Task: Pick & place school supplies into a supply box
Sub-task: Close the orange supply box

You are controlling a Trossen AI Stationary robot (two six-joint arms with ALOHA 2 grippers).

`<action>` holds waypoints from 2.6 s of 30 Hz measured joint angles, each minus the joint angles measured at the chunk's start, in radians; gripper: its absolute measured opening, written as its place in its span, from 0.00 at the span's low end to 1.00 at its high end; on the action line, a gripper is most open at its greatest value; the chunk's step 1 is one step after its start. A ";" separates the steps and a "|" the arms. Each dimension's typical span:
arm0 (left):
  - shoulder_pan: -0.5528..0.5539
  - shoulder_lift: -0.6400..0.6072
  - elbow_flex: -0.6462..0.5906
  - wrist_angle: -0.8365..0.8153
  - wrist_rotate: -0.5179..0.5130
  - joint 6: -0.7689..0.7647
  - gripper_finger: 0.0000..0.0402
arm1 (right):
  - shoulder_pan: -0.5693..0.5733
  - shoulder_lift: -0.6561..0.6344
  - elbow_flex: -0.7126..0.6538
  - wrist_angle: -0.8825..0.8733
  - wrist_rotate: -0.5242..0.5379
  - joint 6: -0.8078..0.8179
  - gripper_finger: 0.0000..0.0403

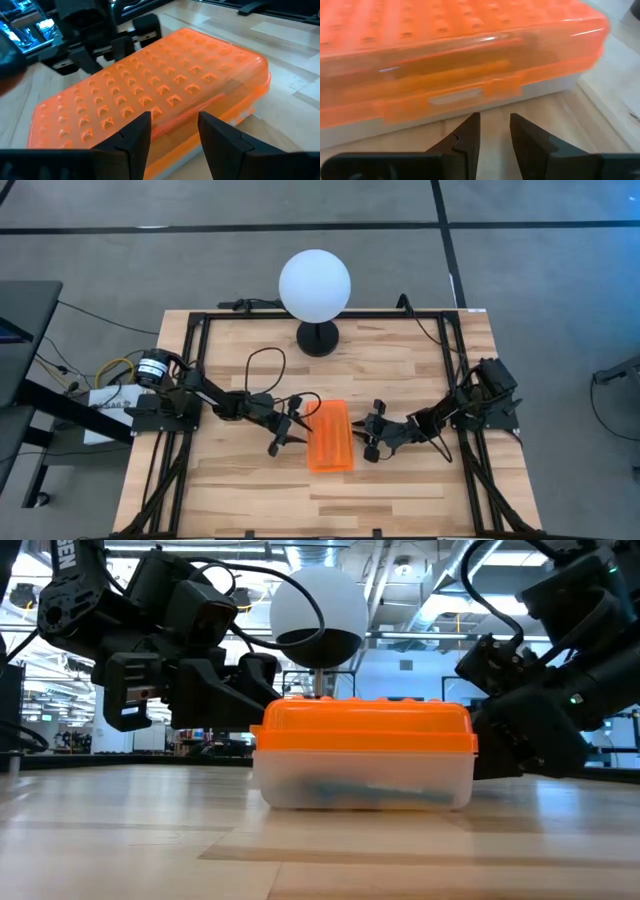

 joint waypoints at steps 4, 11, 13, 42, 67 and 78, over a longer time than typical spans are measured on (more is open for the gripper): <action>0.005 0.000 0.000 0.000 -0.003 -0.004 0.39 | 0.023 0.000 0.000 0.000 0.000 0.000 0.25; 0.016 0.002 0.010 -0.002 -0.003 -0.005 0.39 | 0.054 0.000 0.000 0.000 -0.001 0.000 0.25; 0.022 0.002 0.014 -0.005 -0.001 -0.008 0.39 | 0.065 0.000 0.000 0.000 -0.005 0.000 0.25; 0.051 0.003 0.019 -0.004 0.043 -0.010 0.39 | 0.134 0.000 0.029 0.049 -0.096 -0.112 0.25; 0.032 0.002 0.019 -0.008 0.065 -0.016 0.39 | 0.081 0.000 0.035 -0.058 -0.081 -0.042 0.25; 0.032 0.002 0.019 -0.008 0.067 -0.019 0.39 | 0.029 0.000 0.034 -0.063 0.038 -0.026 0.25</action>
